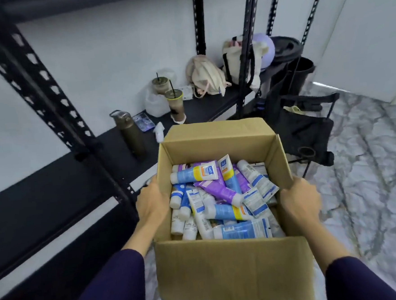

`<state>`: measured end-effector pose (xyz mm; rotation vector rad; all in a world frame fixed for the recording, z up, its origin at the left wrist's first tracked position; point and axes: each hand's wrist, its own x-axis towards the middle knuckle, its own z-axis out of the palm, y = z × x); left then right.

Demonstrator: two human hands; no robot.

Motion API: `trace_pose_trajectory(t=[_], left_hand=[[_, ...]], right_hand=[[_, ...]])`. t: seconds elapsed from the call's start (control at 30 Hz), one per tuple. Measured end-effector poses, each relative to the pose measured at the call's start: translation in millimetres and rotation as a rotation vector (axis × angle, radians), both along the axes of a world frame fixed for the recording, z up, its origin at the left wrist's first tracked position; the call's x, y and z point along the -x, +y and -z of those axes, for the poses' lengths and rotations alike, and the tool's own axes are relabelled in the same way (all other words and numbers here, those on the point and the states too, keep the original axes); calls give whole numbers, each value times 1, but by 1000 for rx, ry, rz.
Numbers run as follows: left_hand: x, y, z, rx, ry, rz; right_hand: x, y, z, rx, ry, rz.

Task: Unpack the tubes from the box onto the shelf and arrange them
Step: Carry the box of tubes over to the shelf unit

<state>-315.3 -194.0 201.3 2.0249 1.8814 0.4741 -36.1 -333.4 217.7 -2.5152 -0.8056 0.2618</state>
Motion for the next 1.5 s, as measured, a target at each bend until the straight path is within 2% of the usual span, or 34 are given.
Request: trace_pose_trajectory(t=[0.33,0.57,0.83,1.0,1.5], left_hand=[[223,-75,-1,32,67,-342],[314,-98,-2,33,93,-456],[332,-97,9,90,115,-536],[324,-84,11,118,123,-528],[283,-1,25,124,74,-228]], right_hand=[[193,23,5,84,57,-256],[282,45,16,102,66,-384],[306,69,23,133,4,-451],[299,74,19,151,19,-415],[265,63,23,128,40,-127]])
